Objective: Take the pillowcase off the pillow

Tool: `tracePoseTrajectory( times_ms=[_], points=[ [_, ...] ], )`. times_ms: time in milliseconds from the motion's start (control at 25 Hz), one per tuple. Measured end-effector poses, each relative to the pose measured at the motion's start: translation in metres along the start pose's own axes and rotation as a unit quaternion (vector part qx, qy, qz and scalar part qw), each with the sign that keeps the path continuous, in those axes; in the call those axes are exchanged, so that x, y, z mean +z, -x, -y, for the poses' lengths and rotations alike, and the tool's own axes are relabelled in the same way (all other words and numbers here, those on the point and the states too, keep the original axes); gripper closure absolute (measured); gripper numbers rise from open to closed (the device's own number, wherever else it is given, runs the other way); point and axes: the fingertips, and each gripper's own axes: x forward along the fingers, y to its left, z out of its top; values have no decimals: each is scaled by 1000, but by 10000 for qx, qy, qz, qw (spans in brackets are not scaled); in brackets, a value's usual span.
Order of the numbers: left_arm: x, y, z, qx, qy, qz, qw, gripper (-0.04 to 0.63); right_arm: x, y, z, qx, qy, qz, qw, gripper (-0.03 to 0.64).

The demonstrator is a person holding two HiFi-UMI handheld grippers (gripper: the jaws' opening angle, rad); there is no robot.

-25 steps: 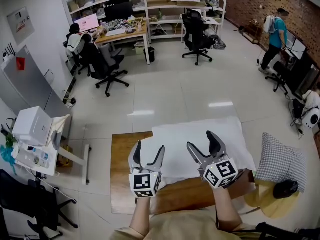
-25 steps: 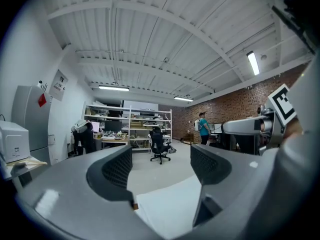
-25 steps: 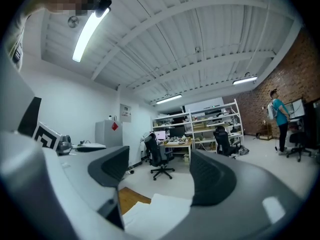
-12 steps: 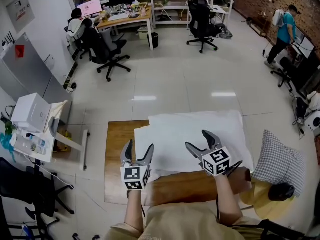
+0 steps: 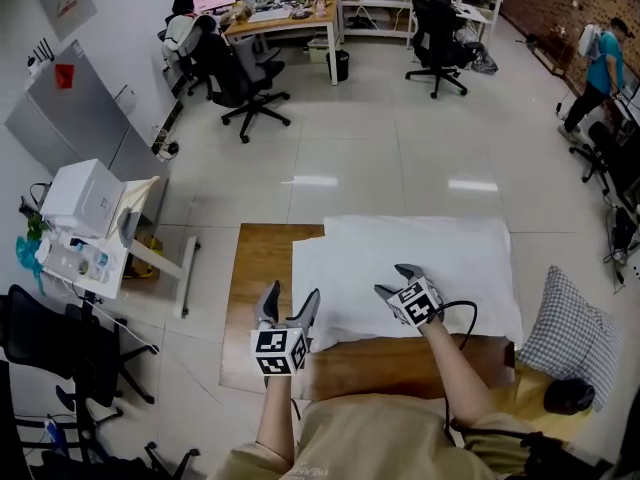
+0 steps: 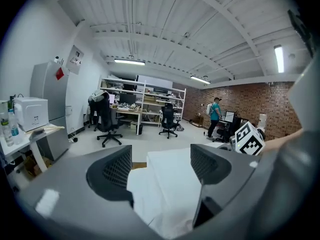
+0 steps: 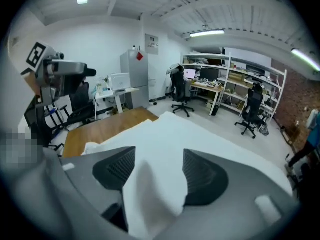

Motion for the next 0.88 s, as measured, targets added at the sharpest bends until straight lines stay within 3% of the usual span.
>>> tracePoseTrajectory(
  times_ms=[120, 360, 480, 680, 880],
  points=[
    [-4, 3, -6, 62, 5, -25, 10000, 225, -11, -9, 2, -241, 199, -330, 9990, 357],
    [-8, -3, -14, 90, 9, -87, 9999, 225, -24, -28, 11, -512, 684, -346, 9957, 412],
    [-4, -6, -14, 36, 0, -98, 9999, 225, -18, -26, 9, -616, 654, -411, 9951, 458],
    [0, -10, -3, -102, -46, -83, 9999, 225, -20, -23, 9, -646, 699, -335, 9949, 594],
    [-1, -10, 3, -182, -57, -87, 9998, 225, -1, 1, 3, -641, 381, 67, 9972, 612]
  ],
)
